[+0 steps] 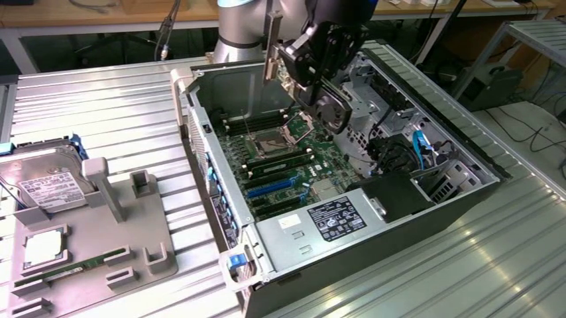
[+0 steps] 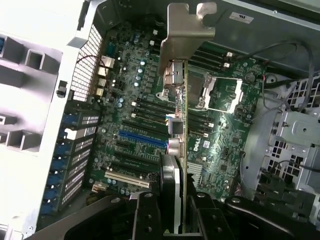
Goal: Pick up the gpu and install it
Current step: 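Insert the gpu into the slot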
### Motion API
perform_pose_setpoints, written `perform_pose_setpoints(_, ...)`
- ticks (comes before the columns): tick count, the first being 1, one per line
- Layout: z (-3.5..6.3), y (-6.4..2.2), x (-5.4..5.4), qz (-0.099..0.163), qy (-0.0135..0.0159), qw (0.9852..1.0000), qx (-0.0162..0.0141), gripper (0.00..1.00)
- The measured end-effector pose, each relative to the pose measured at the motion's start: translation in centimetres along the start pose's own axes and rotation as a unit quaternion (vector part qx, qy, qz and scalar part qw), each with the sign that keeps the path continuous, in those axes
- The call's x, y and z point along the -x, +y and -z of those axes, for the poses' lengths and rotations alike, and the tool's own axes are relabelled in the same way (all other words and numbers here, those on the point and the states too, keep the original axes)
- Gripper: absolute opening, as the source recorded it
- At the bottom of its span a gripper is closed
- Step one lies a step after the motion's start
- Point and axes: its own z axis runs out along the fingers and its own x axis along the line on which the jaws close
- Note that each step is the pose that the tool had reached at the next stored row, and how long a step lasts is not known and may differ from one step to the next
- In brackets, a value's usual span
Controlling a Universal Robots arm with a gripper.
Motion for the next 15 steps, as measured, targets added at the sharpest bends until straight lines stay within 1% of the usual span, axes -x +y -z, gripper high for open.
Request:
perform_pose_setpoints(7, 0.00, 0.00, 0.00, 0.036, 0.0011, 0.9993, 0.0013, 0.29)
perform_pose_setpoints(11, 0.00, 0.00, 0.00, 0.062, 0.0018, 0.9981, 0.0023, 0.29)
perform_pose_setpoints(12, 0.00, 0.00, 0.00, 0.074, 0.0022, 0.9973, 0.0027, 0.29)
perform_pose_setpoints(15, 0.00, 0.00, 0.00, 0.092, 0.0027, 0.9958, 0.0034, 0.29)
